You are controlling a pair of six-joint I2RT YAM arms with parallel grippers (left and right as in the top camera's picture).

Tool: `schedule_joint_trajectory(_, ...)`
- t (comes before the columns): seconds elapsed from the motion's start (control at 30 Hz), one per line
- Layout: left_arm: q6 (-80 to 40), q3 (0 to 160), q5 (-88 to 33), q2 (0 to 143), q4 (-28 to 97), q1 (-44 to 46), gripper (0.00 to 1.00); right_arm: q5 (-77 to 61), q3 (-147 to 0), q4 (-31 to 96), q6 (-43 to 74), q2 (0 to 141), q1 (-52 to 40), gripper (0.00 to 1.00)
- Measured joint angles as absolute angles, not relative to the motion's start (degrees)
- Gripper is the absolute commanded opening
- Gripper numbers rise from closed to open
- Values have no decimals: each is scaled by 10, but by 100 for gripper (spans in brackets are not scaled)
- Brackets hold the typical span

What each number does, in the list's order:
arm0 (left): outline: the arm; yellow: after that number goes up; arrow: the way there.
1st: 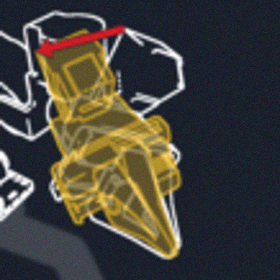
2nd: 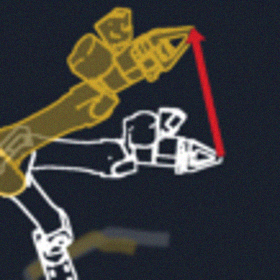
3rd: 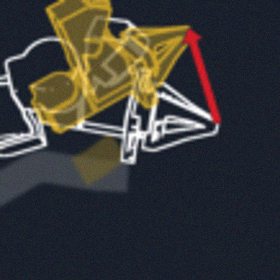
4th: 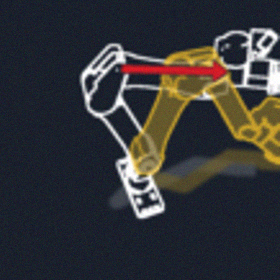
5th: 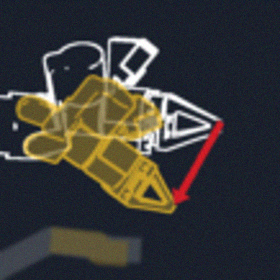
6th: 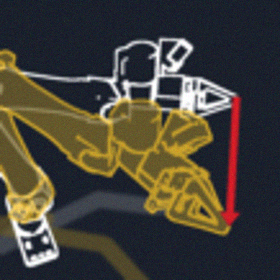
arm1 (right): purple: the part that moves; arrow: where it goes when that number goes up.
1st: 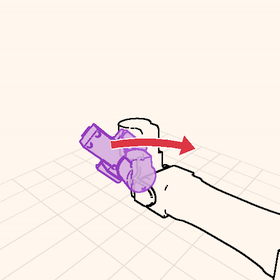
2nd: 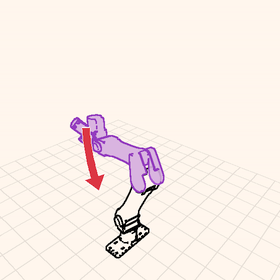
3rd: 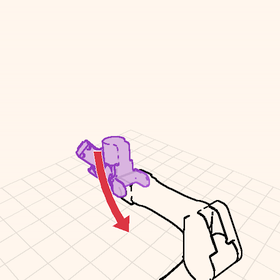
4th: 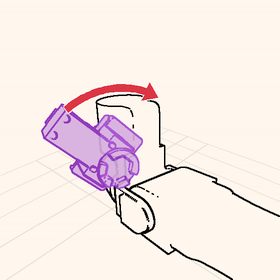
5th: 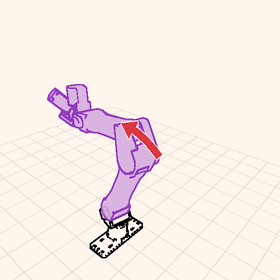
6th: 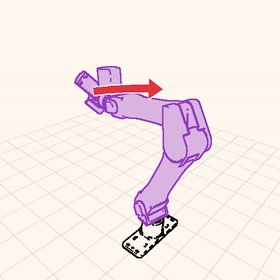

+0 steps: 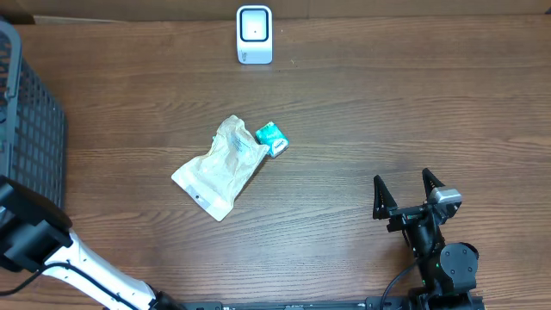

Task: Scan the item barcode
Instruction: 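Reach into the basket and grasp the green-lidded jar with the left gripper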

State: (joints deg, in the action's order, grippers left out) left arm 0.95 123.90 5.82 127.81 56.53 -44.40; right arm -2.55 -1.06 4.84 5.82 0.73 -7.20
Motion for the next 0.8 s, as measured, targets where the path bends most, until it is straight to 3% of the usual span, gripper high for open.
schedule_joint_trajectory(0.8,34,1238,74,1345,437,-445,100,-25,-11,48,58,7,-72,100)
